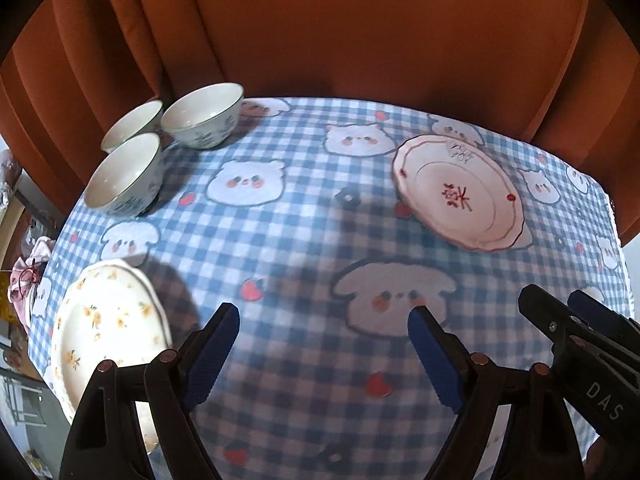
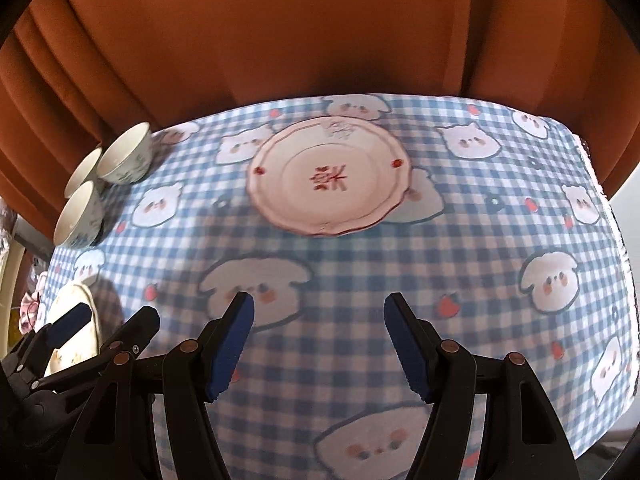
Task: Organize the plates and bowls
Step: 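Move the right tool toward the red-rimmed white plate, then lower the right tool onto the red-rimmed plate's rim and close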
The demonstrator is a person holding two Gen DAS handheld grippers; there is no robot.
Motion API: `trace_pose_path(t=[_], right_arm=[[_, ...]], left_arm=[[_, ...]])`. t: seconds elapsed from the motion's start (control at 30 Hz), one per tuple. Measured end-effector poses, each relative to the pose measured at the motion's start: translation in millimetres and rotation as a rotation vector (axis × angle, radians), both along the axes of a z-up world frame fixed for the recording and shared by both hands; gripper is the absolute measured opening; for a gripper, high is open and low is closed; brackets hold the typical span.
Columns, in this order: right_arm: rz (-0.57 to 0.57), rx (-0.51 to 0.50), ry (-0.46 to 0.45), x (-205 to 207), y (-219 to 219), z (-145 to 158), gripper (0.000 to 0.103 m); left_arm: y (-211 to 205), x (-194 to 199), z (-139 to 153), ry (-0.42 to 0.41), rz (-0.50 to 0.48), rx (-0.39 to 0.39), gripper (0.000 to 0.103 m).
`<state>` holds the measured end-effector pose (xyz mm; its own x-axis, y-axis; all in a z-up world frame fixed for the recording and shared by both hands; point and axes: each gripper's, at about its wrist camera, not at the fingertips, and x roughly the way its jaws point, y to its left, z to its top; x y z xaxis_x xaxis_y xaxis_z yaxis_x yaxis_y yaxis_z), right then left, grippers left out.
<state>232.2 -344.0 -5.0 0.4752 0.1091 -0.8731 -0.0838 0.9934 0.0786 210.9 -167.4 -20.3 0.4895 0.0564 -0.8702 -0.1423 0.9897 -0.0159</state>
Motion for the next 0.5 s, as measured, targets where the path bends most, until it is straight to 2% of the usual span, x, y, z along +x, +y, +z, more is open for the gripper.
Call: trace_pose_path(t=[0.37, 0.5], right_arm=[[-0.009, 0.029, -0.013, 64, -42, -5, 0.071], [-0.013, 0.028, -0.015, 89, -49, -13, 0.071]], left_arm=[[-44, 67, -4, -0.02, -0.004, 0.043, 0.08], [-52, 93, -9, -0.018, -0.005, 0.025, 0.074]])
